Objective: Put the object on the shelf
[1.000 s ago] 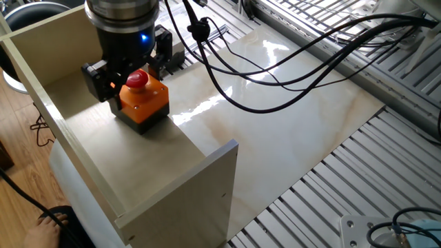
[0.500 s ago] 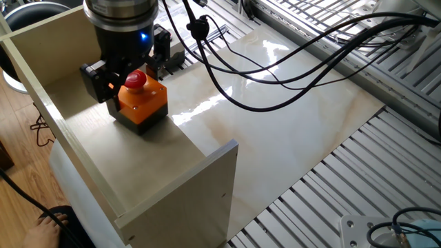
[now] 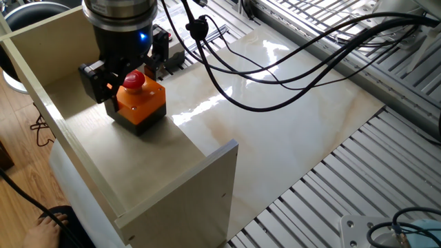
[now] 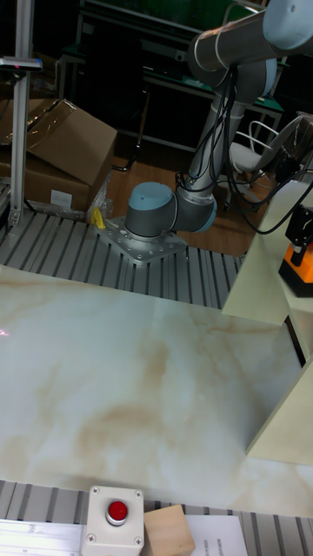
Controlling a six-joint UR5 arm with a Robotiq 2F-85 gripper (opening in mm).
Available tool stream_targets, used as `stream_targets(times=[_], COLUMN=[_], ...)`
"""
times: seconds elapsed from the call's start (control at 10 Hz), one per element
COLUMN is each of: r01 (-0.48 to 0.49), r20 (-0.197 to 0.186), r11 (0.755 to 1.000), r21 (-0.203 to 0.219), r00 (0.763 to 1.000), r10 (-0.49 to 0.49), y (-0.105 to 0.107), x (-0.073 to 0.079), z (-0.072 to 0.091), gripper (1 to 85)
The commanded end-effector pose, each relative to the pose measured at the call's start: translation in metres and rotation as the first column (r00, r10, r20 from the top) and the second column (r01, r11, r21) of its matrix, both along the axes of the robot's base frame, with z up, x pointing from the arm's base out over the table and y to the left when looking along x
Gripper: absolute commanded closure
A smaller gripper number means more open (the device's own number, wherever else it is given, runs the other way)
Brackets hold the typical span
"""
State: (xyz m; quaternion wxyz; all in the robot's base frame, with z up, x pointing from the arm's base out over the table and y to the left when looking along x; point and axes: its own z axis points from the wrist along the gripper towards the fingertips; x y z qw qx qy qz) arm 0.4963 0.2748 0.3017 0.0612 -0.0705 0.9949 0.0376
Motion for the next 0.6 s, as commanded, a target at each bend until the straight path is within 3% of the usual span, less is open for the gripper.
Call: stream_targets(times=[0.0, 0.3, 0.5], r01=[-0.011, -0.034, -0.055], r20=[-0.004, 0.012, 0.016], r11=[1.0, 0.999, 0.998], r21=[0.003, 0.009, -0.011], r00=[1.0, 0.999, 0.998], r10=[0.011, 0.034, 0.055], y=[0.0003, 0.0016, -0.0029], x=[-0.0012, 0.0031, 0.004], z=[0.0008, -0.0004, -0.0011], gripper=[19.3, 16.7, 12.0])
